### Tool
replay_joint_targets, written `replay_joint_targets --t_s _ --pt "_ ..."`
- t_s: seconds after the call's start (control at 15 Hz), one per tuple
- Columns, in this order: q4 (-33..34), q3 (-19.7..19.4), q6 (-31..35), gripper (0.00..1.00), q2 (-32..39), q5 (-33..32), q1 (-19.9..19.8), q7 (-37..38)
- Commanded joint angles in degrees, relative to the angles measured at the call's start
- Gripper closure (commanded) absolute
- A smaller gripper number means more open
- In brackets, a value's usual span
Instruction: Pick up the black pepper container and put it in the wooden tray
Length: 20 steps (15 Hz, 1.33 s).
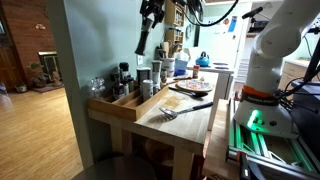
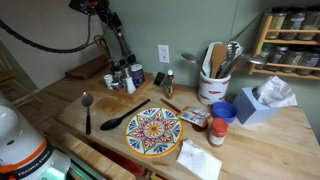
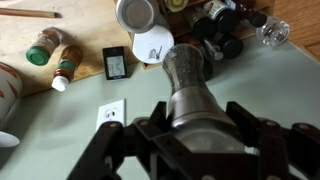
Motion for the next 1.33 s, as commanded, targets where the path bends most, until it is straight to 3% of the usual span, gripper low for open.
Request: replay_joint_targets --t_s 0.0,0.33,1.27 --pt "2.52 1.36 2.95 0.61 4.36 -0.78 0.30 0.11" --pt "3.85 2.43 4.58 0.61 8.31 -7.31 -1.91 3.77" --pt "8.00 1.83 8.45 0.61 17.51 -12.02 -1.27 9.63"
